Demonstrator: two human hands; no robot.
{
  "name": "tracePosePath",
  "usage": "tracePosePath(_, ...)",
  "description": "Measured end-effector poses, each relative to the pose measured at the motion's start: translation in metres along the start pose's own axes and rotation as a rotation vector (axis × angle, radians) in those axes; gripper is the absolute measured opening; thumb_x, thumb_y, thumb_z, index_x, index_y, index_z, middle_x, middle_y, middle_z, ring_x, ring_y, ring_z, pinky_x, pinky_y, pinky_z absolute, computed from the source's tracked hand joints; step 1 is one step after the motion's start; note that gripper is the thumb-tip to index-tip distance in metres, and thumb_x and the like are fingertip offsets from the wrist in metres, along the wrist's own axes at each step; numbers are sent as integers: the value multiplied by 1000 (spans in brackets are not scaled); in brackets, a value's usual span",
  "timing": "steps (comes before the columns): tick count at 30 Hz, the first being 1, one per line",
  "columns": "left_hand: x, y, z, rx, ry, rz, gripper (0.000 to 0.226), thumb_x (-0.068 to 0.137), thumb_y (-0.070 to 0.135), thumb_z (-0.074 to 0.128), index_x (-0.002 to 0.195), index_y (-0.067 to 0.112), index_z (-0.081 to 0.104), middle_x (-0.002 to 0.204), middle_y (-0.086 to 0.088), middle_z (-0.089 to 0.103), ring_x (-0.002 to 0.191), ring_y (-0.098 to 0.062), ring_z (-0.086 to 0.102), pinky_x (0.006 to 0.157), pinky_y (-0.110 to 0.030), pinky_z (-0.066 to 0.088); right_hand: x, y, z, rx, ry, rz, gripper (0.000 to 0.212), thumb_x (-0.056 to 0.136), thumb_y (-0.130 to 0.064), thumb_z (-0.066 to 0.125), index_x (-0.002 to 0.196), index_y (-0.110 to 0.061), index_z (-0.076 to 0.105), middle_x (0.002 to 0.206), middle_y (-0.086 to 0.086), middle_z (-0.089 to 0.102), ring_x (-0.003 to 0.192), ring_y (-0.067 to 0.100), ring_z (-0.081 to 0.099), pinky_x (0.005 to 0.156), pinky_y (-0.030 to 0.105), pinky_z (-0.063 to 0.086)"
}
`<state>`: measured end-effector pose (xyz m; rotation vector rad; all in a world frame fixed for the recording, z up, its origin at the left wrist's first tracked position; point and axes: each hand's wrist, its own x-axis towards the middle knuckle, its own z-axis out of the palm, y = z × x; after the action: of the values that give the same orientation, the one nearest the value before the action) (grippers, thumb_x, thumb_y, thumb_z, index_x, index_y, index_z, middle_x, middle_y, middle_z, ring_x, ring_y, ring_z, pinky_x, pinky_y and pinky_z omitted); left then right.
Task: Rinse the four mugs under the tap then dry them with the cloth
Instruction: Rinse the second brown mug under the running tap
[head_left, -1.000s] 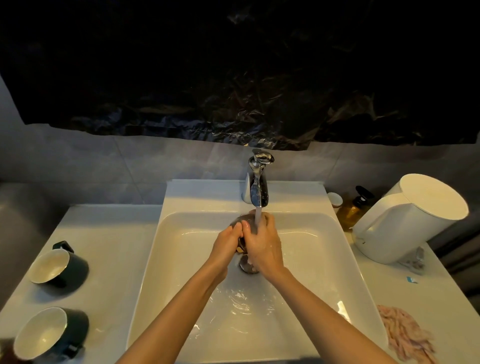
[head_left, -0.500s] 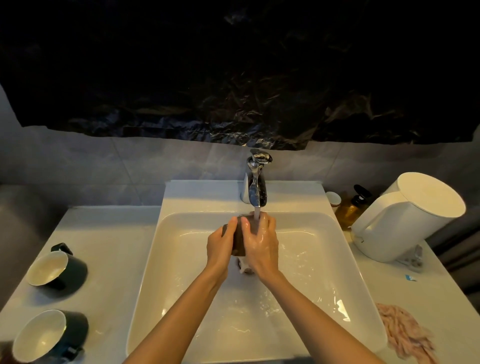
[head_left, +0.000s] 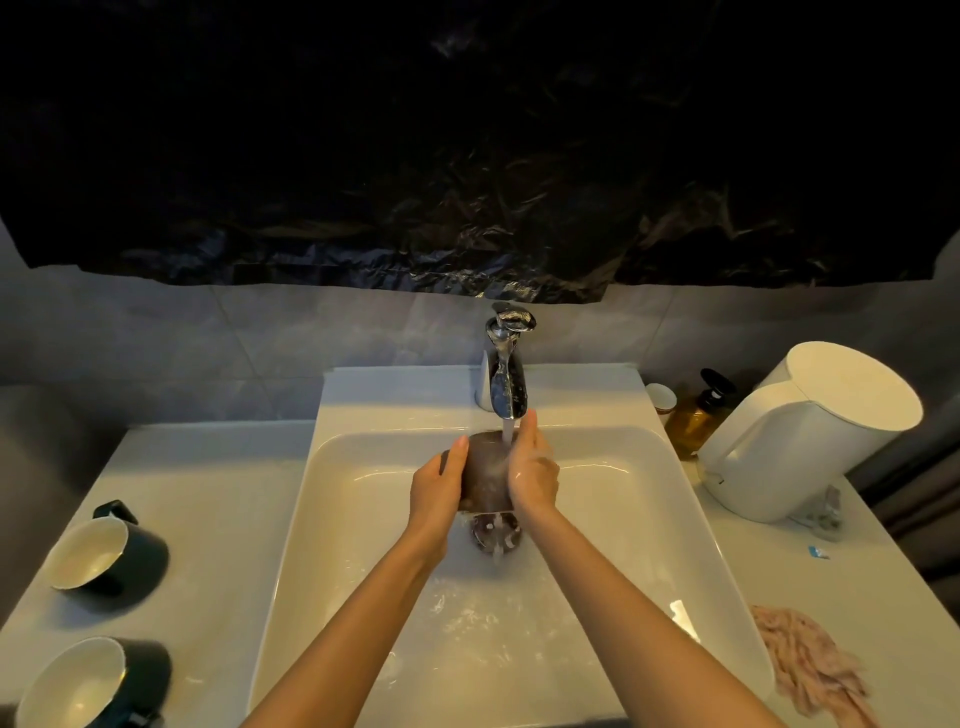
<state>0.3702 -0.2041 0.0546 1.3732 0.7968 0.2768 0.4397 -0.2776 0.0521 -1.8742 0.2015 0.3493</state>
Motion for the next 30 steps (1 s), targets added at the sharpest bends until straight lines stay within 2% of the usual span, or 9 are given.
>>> tracePosePath(3,1,4,0,-29,20,-14,35,98,43,43,106,14,62,92,-1,63,87,-16,59,63,-21,49,-10,7,-1,-42,-25,-230,42,100,-53,27,118,-25,52,114,1,60,106,24,58,80,34,46)
tracePosePath(6,5,5,1,-10,38,6,34,98,43,42,109,16,59,93,-1,62,87,-14,58,71,-25,52,-24,22,5,-176,-38,-470,46,95,-55,40,132,-27,40,130,-6,47,108,14,55,88,34,52)
tracePosePath(9,4,4,1,13,-9,21,31,99,43,40,100,20,61,96,-1,63,89,-14,60,76,-27,53,-7,10,5,-183,33,-301,37,97,-53,39,115,-24,54,117,1,58,102,23,58,87,41,50)
tracePosePath(12,4,0,-3,-7,-25,-11,30,98,45,41,91,26,62,95,0,65,88,-16,61,70,-26,51,5,-1,-2,-34,-18,-47,54,97,-60,25,108,-24,64,111,4,65,106,28,58,97,44,44)
tracePosePath(14,6,-3,-6,-38,-23,-50,36,97,47,42,103,20,64,102,-5,65,92,-22,60,69,-28,51,0,3,-6,1,-102,-97,54,95,-65,24,106,-27,61,110,1,65,106,23,58,96,43,45)
tracePosePath(19,4,-4,-2,-4,68,13,29,98,43,41,106,21,58,100,-3,63,93,-17,59,74,-26,52,-26,25,-7,-113,-211,-427,57,94,-53,48,142,-29,30,135,-9,38,117,9,48,94,25,48)
tracePosePath(22,4,-6,0,21,76,24,28,98,45,40,100,23,58,98,0,62,93,-17,59,79,-31,53,-25,10,-4,-113,-72,-360,41,95,-54,44,128,-30,44,123,-7,50,105,12,54,78,21,46)
tracePosePath(25,8,-8,-5,25,76,-8,30,97,48,42,86,26,60,91,-1,64,93,-23,62,81,-38,55,-14,0,-6,5,-142,-178,36,98,-54,35,112,-26,53,104,-1,62,91,14,58,63,20,41)
tracePosePath(30,10,-11,-12,29,43,-22,29,97,47,43,83,27,59,89,-2,63,91,-25,61,76,-36,54,-18,15,-6,219,-277,-118,54,85,-70,42,116,-28,54,109,0,64,100,17,63,82,31,55)
